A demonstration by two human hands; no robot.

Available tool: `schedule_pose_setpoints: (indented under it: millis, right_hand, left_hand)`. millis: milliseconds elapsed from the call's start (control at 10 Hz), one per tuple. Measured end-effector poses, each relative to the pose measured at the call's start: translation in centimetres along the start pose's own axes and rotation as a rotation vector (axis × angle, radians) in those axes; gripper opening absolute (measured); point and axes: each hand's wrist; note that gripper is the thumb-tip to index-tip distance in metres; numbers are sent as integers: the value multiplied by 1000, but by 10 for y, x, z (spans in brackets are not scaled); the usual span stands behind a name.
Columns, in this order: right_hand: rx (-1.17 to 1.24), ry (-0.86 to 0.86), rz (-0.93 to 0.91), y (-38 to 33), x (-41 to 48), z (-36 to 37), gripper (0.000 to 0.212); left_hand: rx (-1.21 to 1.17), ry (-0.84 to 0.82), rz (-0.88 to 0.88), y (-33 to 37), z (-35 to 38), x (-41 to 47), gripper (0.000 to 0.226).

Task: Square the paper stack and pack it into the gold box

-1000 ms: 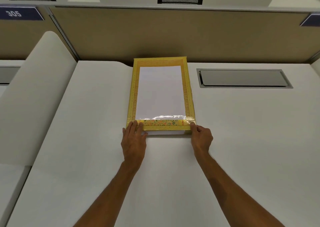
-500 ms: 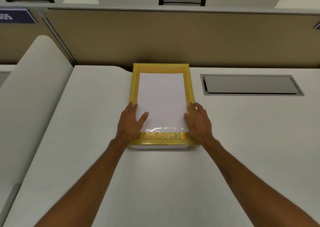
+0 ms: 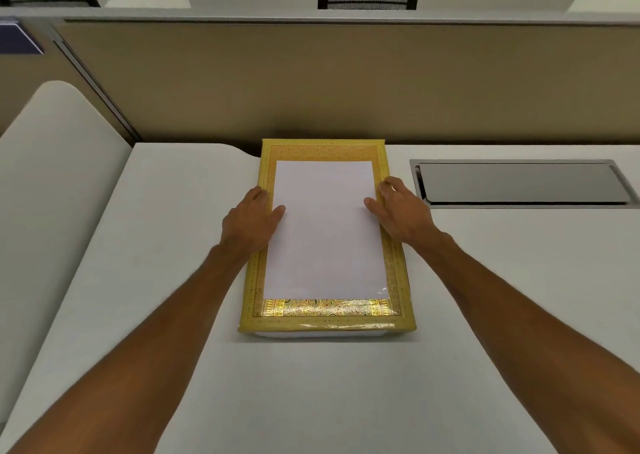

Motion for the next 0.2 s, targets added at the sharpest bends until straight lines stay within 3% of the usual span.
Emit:
schedule_pose_setpoints:
  millis: [200]
  right_hand:
    - [-12,-8,-6,-4,-13,-9,64]
  left_hand:
    - [96,0,51,11,-1,-16,72]
Point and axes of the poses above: each hand's wrist, its own x-axis towards the middle knuckle, its own z-axis out of the palm, y = z × x, and after that the axes turned 7 degrees about x, right-handed
